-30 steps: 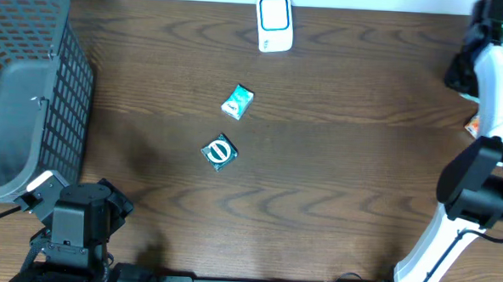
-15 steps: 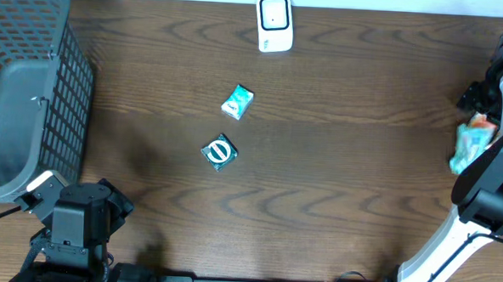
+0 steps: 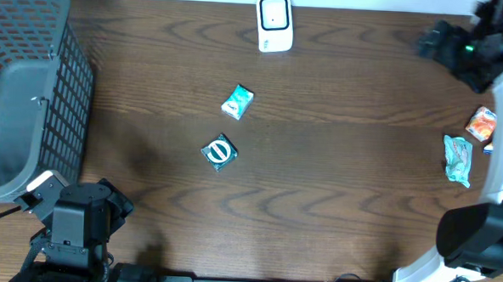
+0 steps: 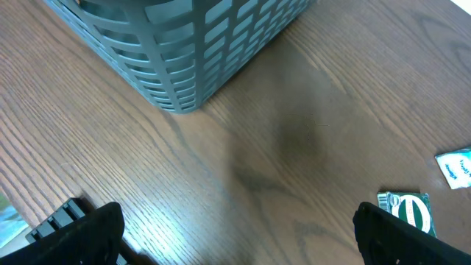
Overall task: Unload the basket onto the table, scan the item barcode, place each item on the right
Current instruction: 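Move the right gripper to the small teal packet and grasp it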
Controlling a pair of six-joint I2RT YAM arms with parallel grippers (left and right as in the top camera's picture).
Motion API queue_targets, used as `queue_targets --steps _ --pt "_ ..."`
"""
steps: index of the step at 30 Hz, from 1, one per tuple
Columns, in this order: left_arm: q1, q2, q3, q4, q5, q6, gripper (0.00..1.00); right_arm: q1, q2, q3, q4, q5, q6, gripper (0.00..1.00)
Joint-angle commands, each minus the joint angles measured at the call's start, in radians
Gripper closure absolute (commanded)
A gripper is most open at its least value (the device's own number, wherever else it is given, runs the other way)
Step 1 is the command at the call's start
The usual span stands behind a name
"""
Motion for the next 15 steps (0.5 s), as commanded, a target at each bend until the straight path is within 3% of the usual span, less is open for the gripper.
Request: queue_targets --steps 1,7,15 --pt "0.003 -0.001 0.000 -0.003 -0.017 -0.013 0.02 0.128 0.036 -0.014 0.009 -0.182 -0.032 0.01" --pt "0.003 -0.001 0.000 -0.003 -0.017 -0.013 0.02 0.338 0.128 -0.019 0.135 -0.174 -0.002 0.07" --pt "0.003 -0.001 0.000 -0.003 -0.017 -0.013 0.02 0.551 0.347 -0.019 0.367 -0.174 0.225 0.08"
